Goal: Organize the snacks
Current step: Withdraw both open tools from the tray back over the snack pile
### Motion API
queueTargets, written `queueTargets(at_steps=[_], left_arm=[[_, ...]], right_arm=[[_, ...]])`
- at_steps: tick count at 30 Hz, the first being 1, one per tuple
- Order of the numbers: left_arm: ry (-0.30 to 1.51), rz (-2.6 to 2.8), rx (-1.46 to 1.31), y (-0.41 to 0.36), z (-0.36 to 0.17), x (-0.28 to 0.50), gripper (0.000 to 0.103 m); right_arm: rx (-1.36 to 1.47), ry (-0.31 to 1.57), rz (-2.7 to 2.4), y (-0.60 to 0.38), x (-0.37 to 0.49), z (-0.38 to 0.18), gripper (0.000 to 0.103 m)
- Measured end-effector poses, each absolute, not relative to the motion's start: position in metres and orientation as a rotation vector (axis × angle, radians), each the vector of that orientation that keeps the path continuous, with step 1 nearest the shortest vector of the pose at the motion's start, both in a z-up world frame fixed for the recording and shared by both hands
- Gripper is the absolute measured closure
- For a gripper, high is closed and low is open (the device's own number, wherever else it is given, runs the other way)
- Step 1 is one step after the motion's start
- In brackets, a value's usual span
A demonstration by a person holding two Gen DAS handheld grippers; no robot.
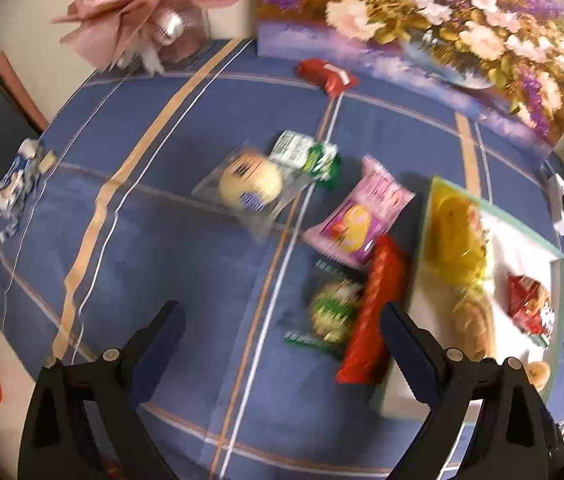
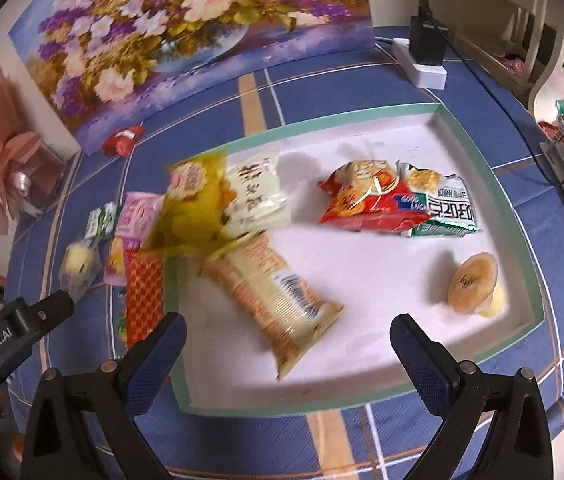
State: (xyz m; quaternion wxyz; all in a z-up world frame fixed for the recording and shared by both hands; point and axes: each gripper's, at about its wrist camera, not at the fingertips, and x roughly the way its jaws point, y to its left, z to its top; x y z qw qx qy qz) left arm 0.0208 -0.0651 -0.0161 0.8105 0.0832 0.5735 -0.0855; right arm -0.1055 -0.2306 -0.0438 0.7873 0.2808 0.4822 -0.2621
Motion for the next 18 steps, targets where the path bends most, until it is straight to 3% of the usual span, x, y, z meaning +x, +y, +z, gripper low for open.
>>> queueTargets(at_steps=[18], left_arm=[[1.268,-0.109,0.122,-0.002,-0.02,0.021,0.006]], right_arm=[[0.538,1.101,-0.538,-0.165,-0.094,-0.039,0.0]])
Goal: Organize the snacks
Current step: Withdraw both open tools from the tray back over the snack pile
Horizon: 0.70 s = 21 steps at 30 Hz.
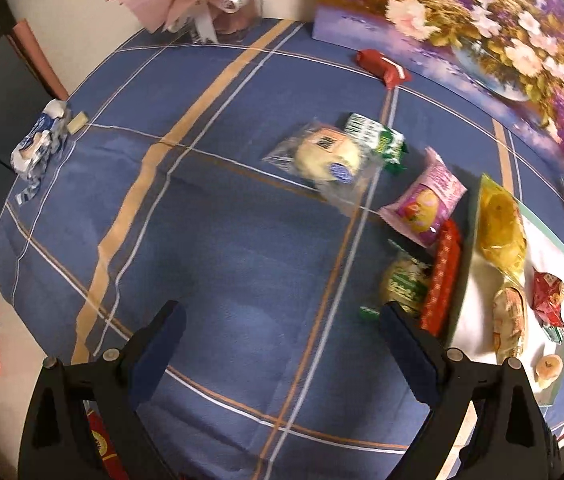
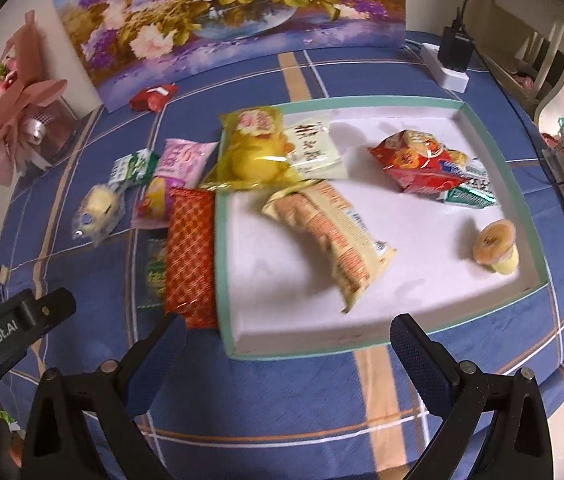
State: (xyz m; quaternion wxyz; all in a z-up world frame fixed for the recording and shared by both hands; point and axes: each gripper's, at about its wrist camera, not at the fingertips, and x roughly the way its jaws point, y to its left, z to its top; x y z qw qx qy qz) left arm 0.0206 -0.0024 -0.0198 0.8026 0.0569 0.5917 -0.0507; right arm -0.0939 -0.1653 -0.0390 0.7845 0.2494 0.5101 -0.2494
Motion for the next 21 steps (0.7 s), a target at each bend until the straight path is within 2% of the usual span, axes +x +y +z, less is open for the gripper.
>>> queueTargets(at_steps=[21], left_arm=[[1.347,-0.09,0.087,0.005,-0.042,0.034,0.006]], right_arm=[[0.527,1.17,-0.478,-0.159,-0.07,-0.056,0.0]])
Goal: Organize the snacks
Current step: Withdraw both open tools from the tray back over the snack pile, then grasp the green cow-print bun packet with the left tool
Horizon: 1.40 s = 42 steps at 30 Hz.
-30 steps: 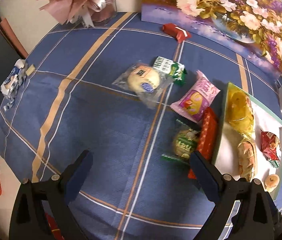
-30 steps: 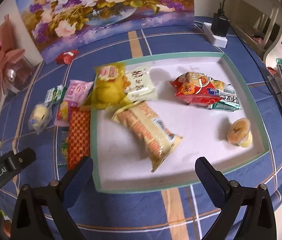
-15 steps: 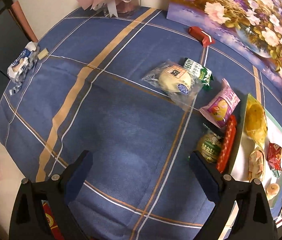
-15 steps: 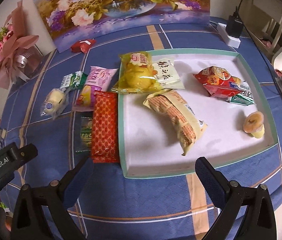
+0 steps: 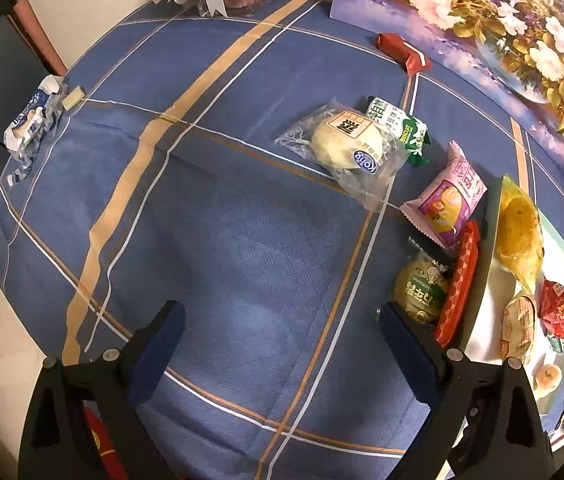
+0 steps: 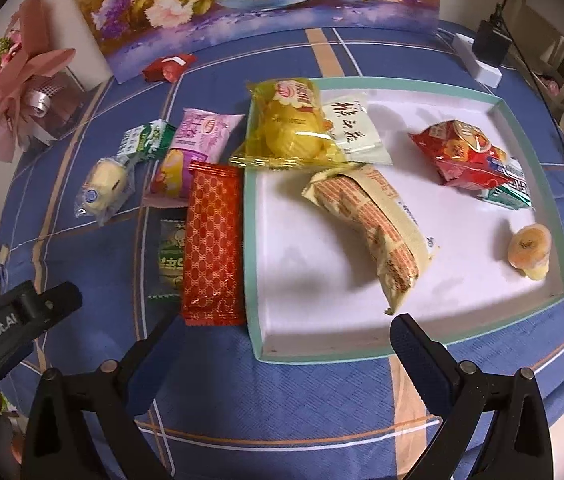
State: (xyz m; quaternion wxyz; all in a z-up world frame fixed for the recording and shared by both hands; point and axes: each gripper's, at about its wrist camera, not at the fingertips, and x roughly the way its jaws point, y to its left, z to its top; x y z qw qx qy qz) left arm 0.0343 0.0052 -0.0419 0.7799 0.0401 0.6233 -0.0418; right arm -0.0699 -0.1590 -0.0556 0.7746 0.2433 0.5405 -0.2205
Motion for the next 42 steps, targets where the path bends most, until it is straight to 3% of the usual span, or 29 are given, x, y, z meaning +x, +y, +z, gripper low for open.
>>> queueTargets(at_steps=[17,42], left_arm=[[1.374,-0.232,0.017,-0.025,-0.074,0.056,0.006],[1.388,-0.366,0.13,-0.097,-0.117,0.061,0.006]], right_arm=[[0.55,1.174,-0.517,-0.172,-0.072,-0.06,0.0],[0.643,1.142,-0.607,-0.207,-0.082,-0.055,0.0]])
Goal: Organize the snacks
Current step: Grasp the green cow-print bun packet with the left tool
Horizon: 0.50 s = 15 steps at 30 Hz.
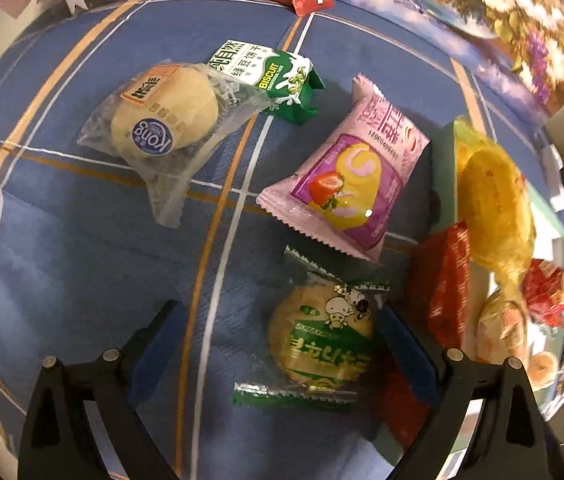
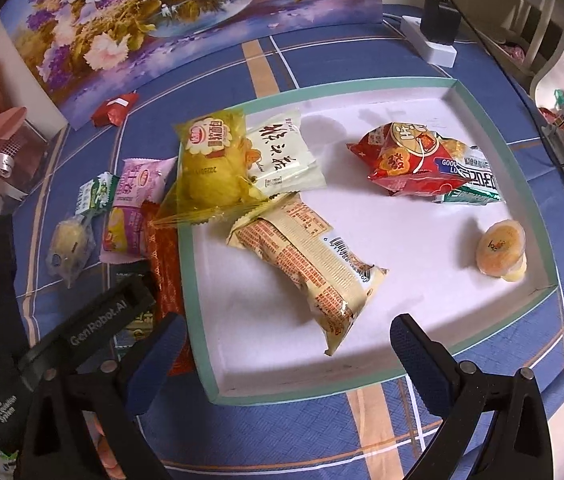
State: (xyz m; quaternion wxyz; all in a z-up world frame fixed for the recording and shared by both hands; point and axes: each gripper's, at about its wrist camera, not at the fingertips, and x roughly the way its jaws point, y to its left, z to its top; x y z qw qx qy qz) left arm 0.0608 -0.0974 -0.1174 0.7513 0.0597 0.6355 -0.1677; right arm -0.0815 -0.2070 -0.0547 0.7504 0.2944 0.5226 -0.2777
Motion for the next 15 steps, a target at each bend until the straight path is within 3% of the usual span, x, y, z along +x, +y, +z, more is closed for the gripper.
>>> queueTargets(at_steps=[4,15], left_arm=[[1.401,-0.284,0.227,-0.099,-0.128,0.054,0.006],[1.482,-0.155,0.158,-0.072,-0.132,0.069,0.007]], right_arm=[[0.643,1.14,-0.608,-0.207,-0.082,-0.054,0.0],[0.643,1.106,-0.544,-0.199,-0.073,-0.048,0.0]])
